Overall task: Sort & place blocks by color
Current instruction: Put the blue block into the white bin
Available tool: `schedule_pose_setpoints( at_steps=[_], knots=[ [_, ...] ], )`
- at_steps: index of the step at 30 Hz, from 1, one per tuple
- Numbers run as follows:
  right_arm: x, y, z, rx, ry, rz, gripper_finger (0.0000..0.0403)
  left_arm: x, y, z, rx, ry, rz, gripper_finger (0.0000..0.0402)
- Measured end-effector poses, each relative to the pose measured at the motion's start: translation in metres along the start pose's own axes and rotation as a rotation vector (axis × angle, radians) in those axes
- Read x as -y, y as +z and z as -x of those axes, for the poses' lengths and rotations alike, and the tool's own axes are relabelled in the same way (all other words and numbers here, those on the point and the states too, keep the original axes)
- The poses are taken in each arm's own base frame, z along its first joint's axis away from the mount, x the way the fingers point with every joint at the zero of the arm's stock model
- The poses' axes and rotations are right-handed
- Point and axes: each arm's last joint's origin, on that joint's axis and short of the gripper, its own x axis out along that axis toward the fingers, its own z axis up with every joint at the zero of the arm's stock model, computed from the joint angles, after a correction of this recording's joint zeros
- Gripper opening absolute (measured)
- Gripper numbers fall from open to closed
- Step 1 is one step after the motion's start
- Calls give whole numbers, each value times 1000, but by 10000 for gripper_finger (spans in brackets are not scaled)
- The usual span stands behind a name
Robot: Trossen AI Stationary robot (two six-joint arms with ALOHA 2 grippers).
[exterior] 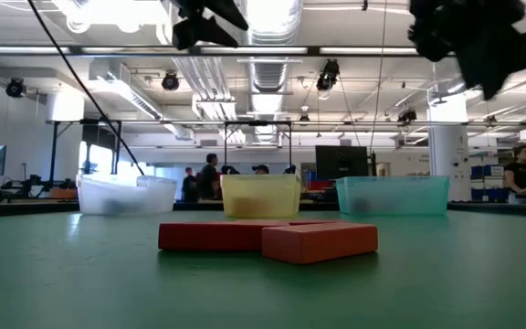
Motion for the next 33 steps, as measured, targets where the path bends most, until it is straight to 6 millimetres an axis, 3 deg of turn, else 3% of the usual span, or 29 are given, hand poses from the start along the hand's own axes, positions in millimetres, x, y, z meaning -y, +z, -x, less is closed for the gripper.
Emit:
schedule_pose_setpoints(
  at_steps=[9,13,22,33],
  knots=[
    [-14,-28,-53,-141,-278,253,142,1,6,14,64,-14,3,186],
    [-19,-34,-78,-231,-362,330,162,1,6,14,64,-13,3,186],
    [-13,-35,-122,-309,-503,424,226,1,5,12,61,-12,2,186],
    [-12,-33,-155,-327,-514,433,228,1,4,11,54,-9,2,186]
  ],
)
